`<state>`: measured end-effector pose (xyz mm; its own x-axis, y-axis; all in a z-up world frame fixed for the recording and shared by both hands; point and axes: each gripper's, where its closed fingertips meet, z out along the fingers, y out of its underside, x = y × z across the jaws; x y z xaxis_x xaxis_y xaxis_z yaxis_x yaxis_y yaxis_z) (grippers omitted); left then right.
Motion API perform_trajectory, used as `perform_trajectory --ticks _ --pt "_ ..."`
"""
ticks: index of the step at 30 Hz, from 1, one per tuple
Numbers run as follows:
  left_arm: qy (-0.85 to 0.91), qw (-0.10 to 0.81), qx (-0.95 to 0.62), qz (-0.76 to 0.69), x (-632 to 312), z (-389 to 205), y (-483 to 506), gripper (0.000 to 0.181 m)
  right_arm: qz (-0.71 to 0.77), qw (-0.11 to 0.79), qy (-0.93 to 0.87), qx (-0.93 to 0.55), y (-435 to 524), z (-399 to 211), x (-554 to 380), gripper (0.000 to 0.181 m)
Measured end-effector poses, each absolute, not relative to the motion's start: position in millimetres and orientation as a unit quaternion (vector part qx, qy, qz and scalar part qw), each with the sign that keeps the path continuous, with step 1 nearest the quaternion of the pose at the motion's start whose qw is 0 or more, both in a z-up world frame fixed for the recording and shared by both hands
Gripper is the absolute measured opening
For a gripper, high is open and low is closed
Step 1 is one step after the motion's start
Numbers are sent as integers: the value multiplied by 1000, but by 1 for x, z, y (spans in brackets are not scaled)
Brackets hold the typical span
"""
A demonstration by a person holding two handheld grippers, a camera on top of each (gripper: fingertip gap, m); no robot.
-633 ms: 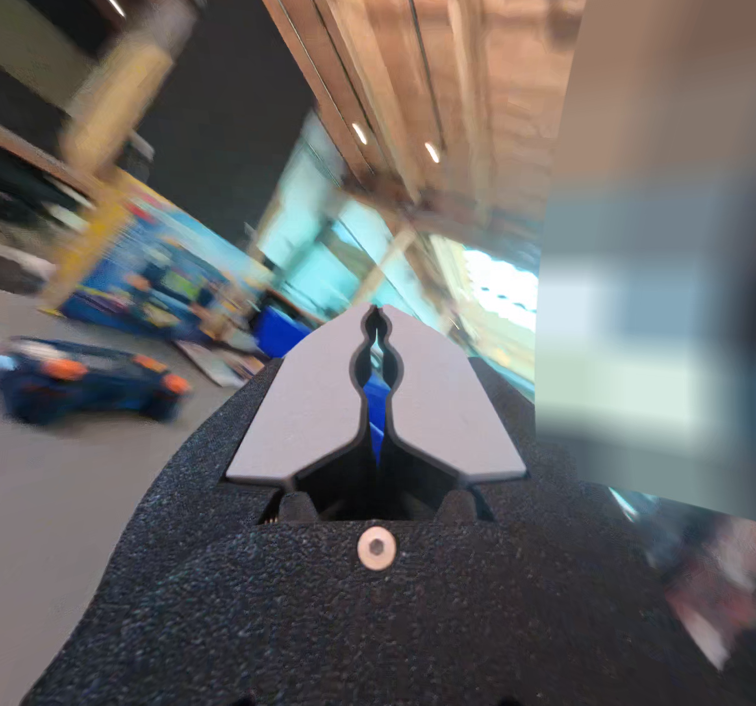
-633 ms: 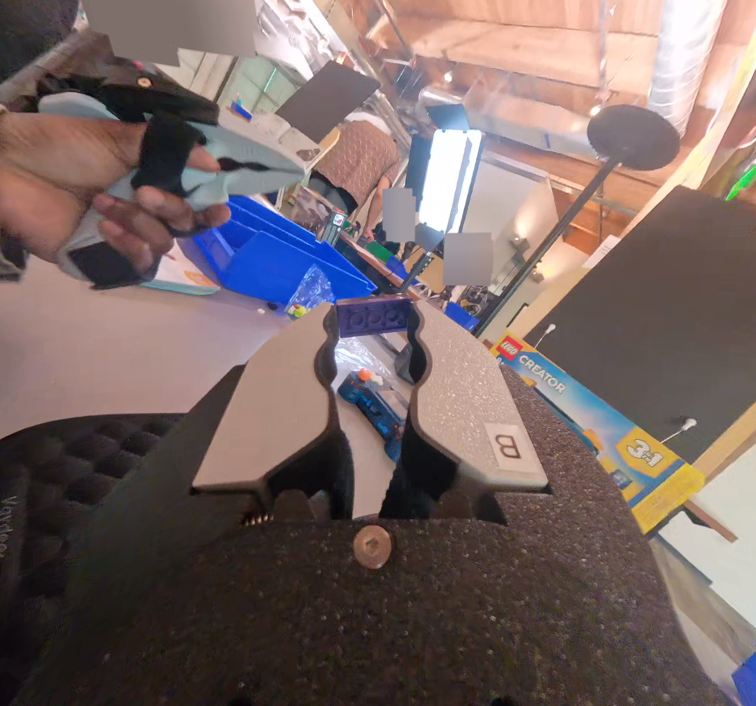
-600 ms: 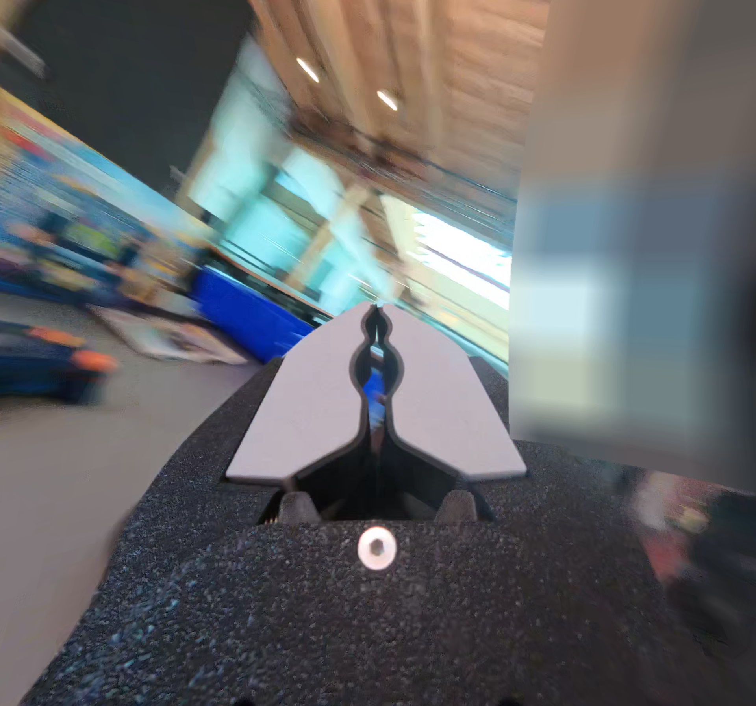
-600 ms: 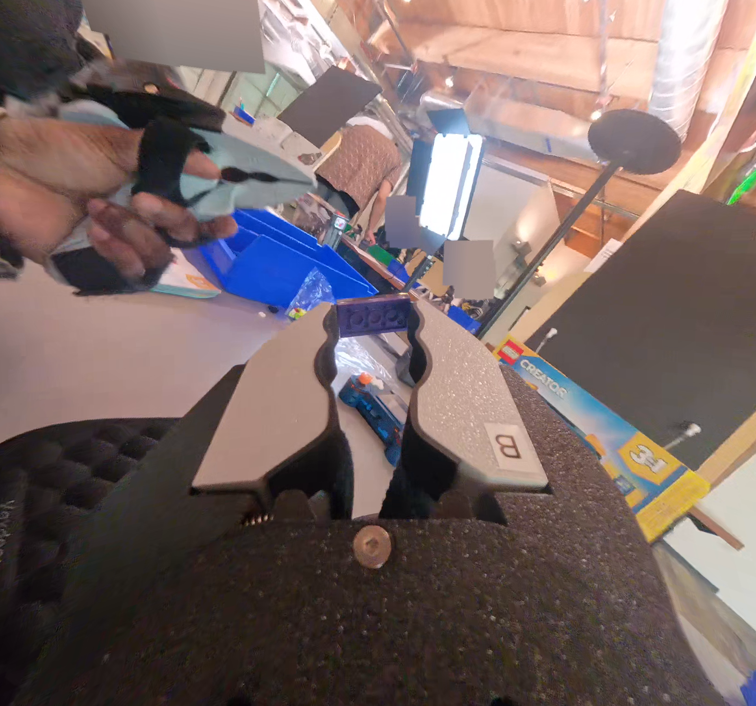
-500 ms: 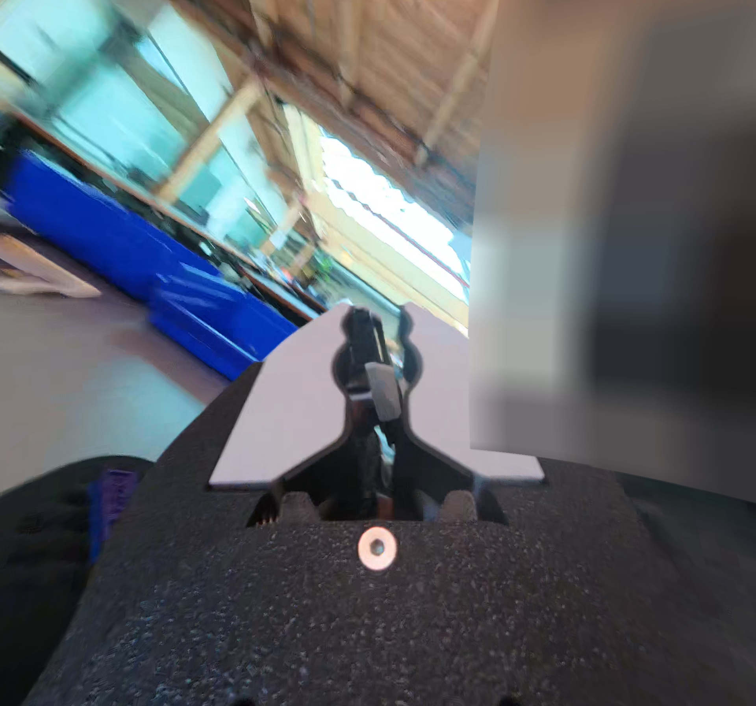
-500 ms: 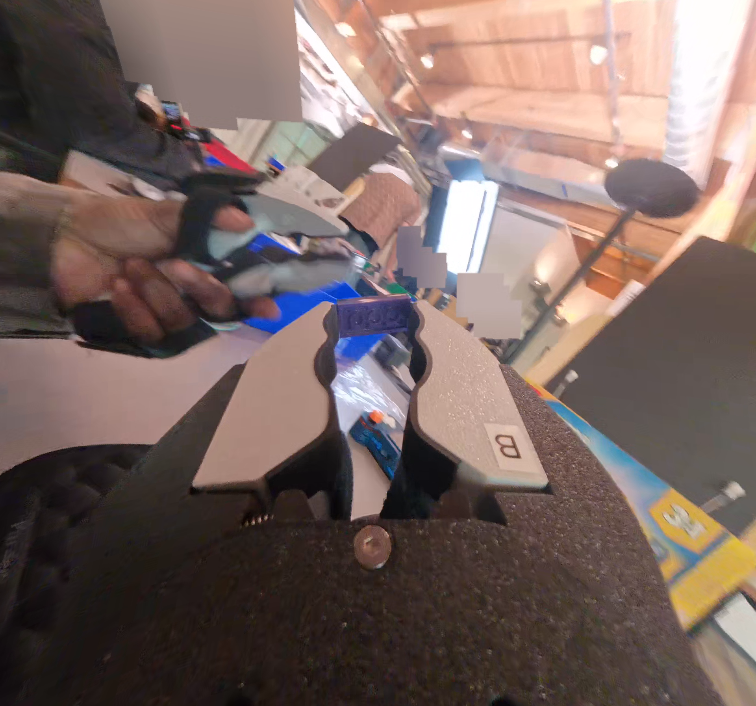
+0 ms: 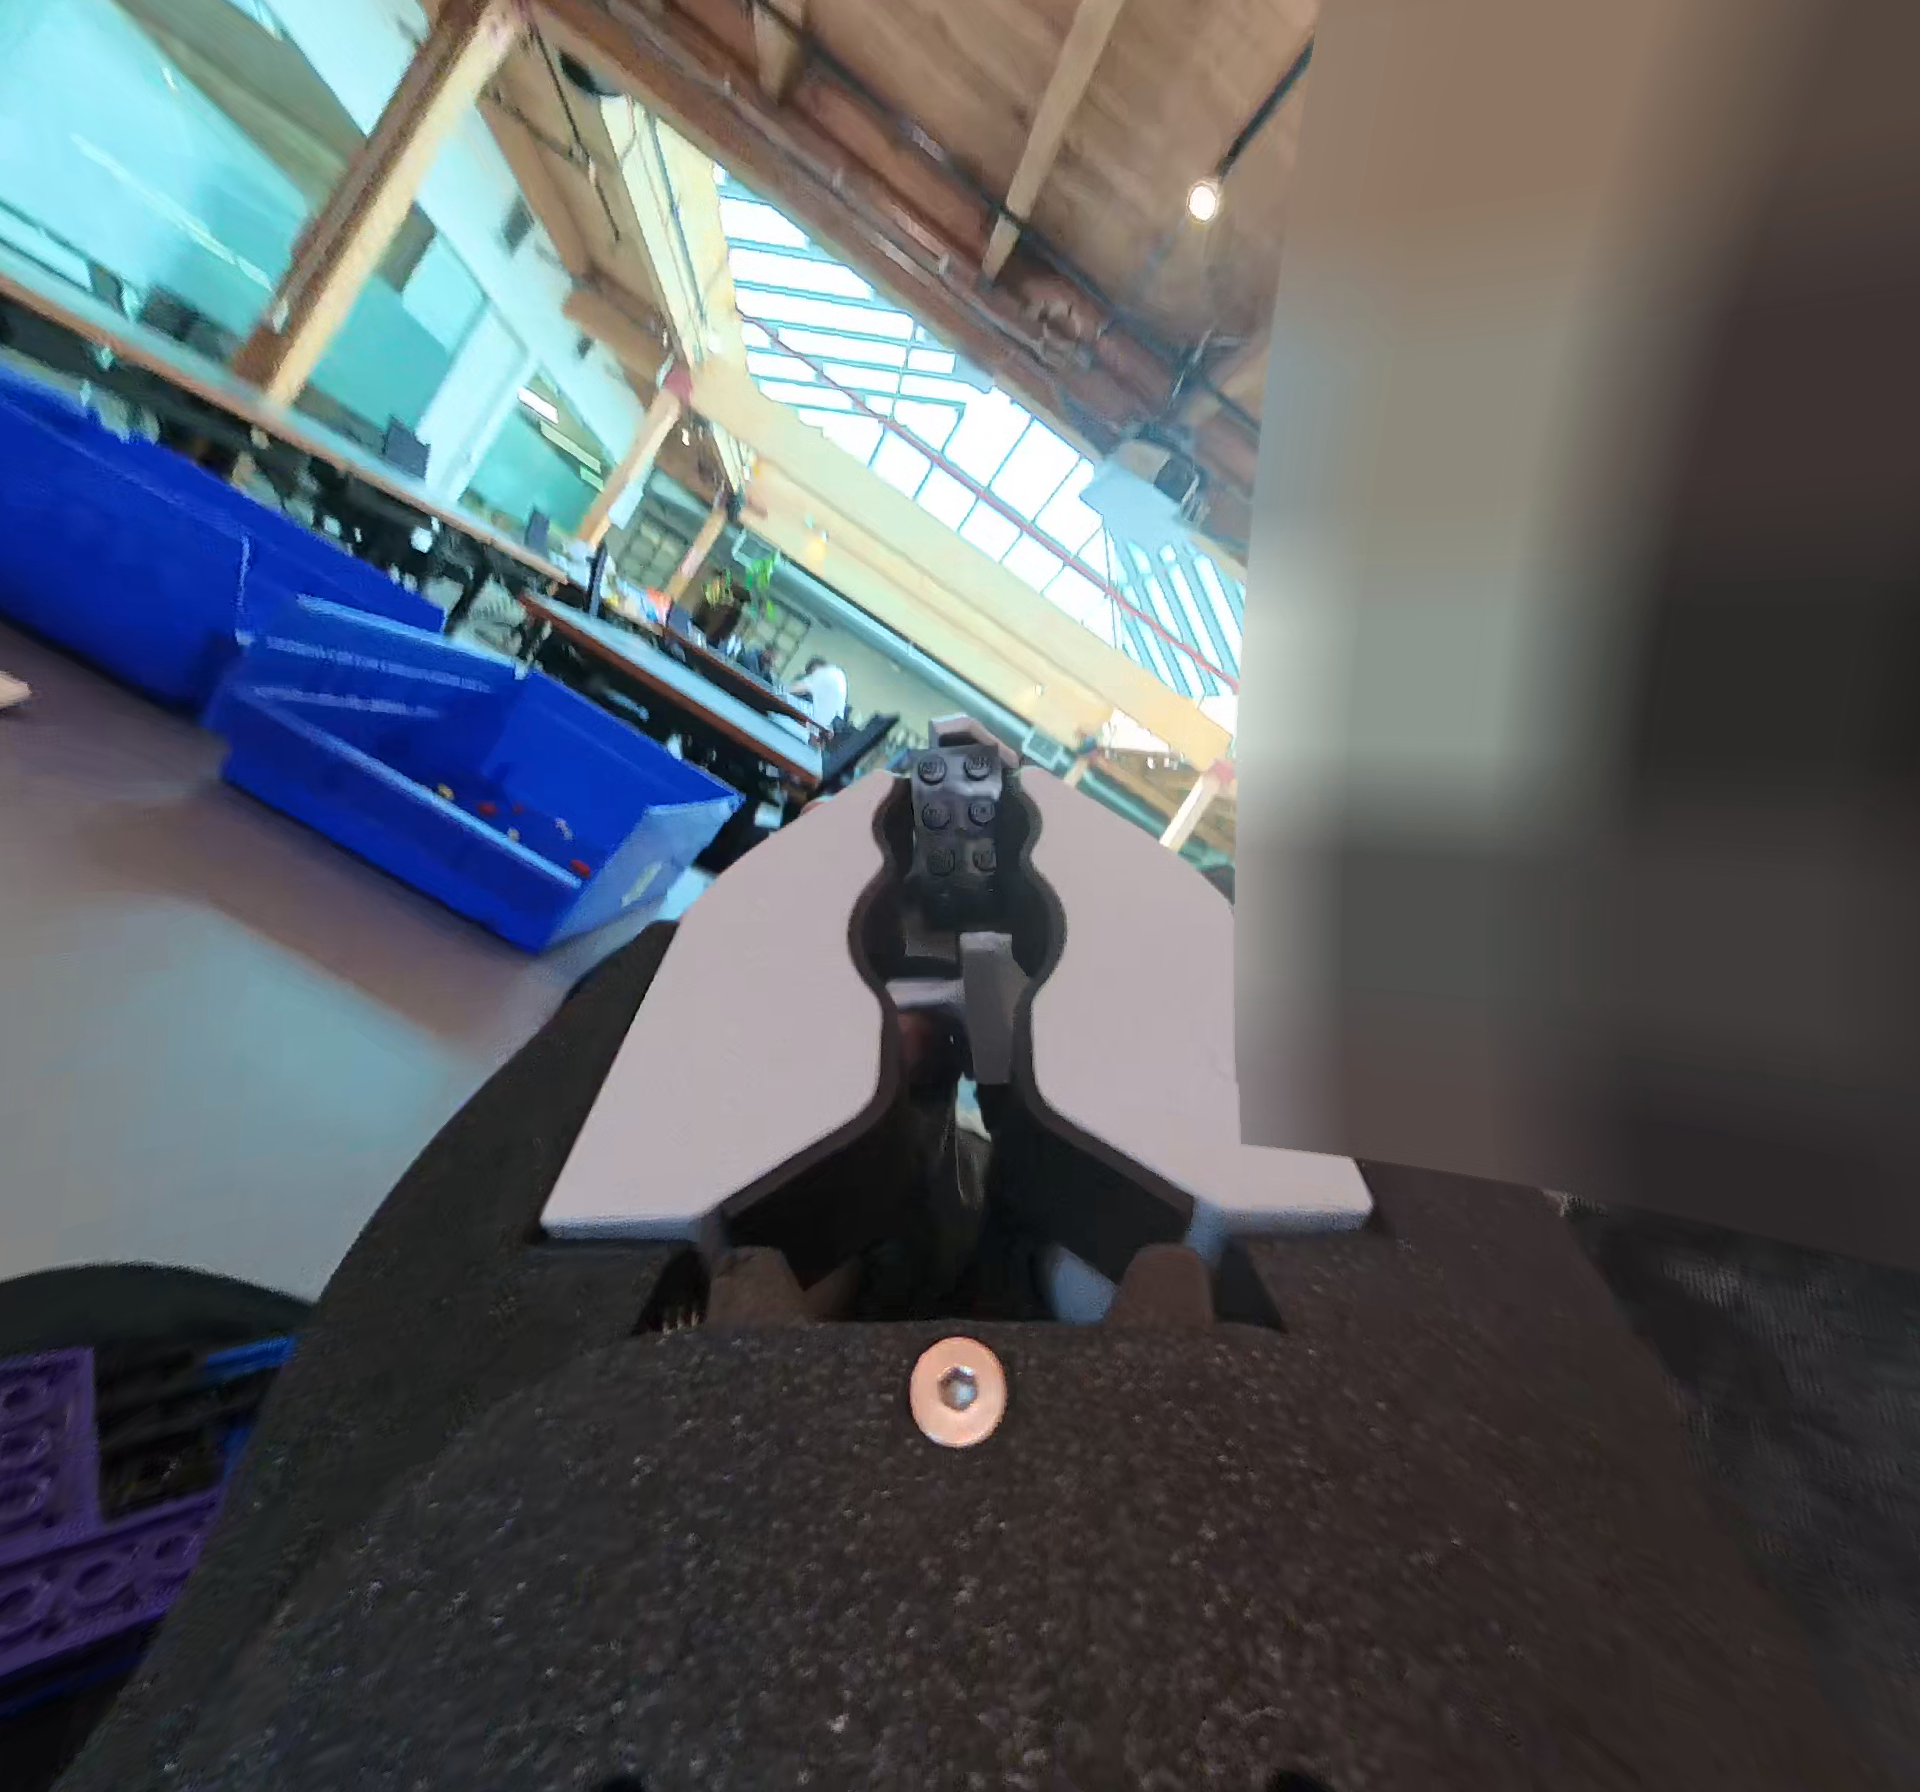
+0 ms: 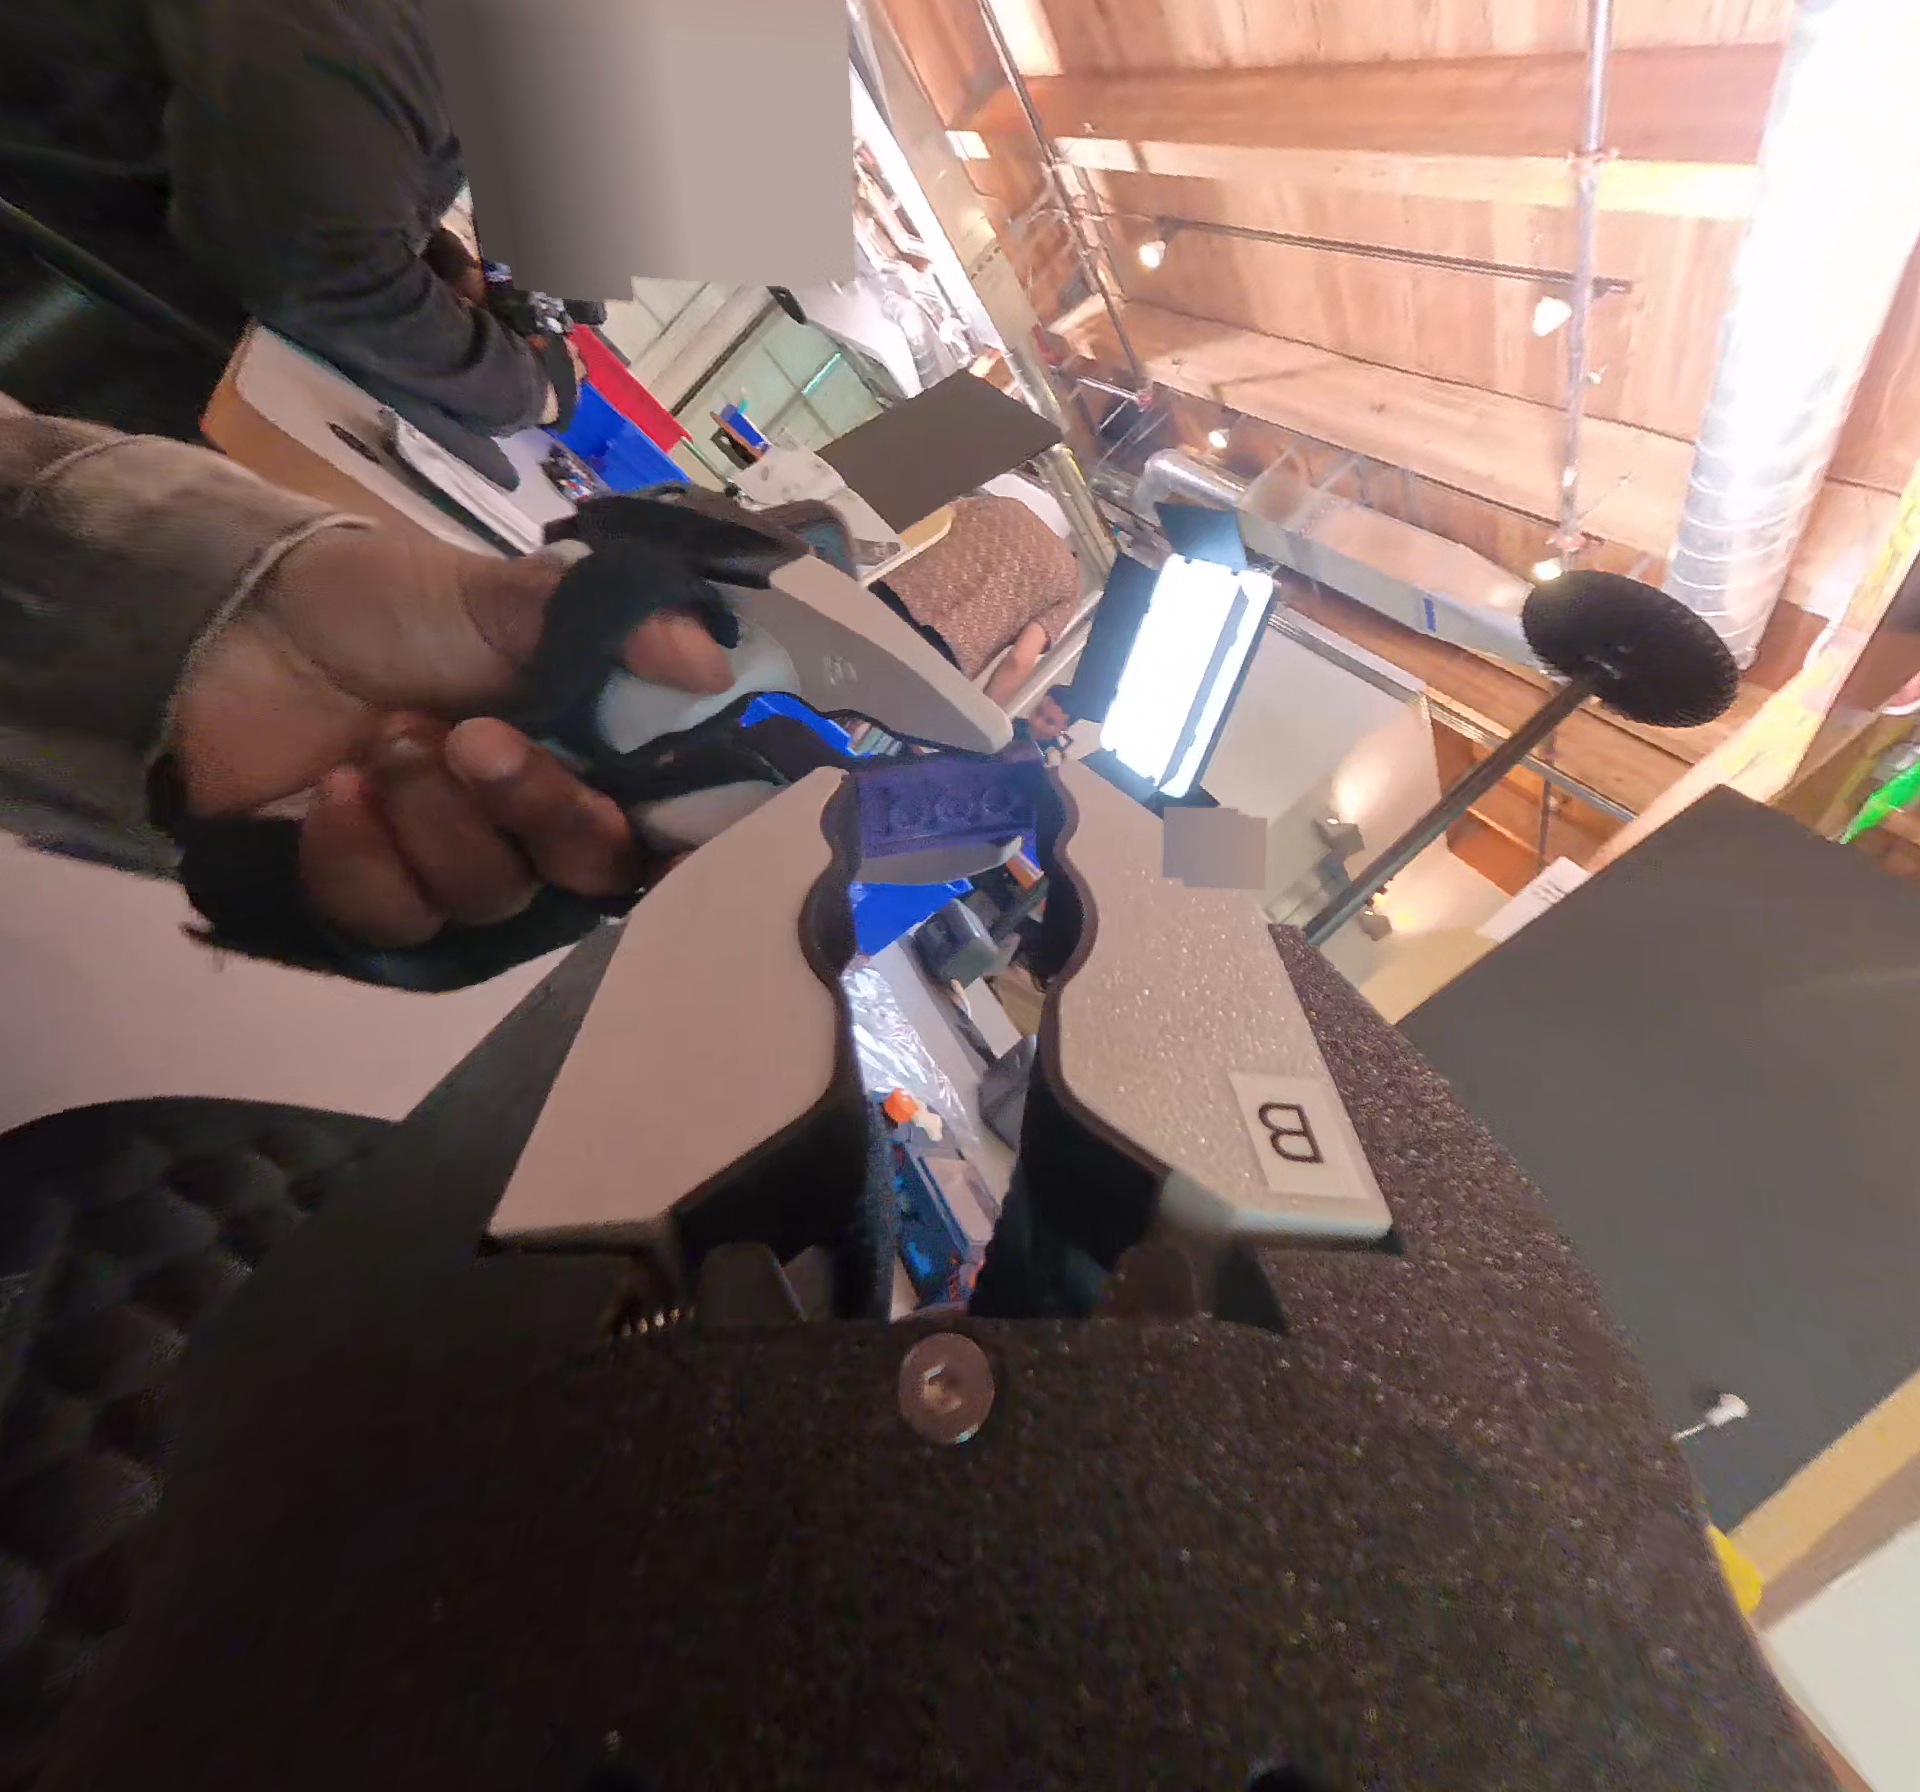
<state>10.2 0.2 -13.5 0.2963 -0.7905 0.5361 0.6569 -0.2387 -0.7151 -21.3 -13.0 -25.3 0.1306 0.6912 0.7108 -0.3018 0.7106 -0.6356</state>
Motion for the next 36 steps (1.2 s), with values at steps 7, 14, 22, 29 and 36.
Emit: perform_trajectory --ticks 7,14,22,29,36 --pt "3 654 -492 -574 1 -18 -3 14 309 735 -569 -202 -17 -31 -25 33" --pt "-6 698 -515 -497 -15 -27 -3 17 288 735 -564 -242 -14 -39 -30 33" --pt "-44 798 -520 -300 -95 -10 -20 14 221 680 -603 -354 26 -93 -32 32" --pt "-64 733 -527 -426 -106 -34 -1 14 363 623 -564 -403 35 -103 -30 33" --pt "-75 747 -513 -415 -123 -32 -13 15 495 582 -513 -392 37 -96 -20 33"
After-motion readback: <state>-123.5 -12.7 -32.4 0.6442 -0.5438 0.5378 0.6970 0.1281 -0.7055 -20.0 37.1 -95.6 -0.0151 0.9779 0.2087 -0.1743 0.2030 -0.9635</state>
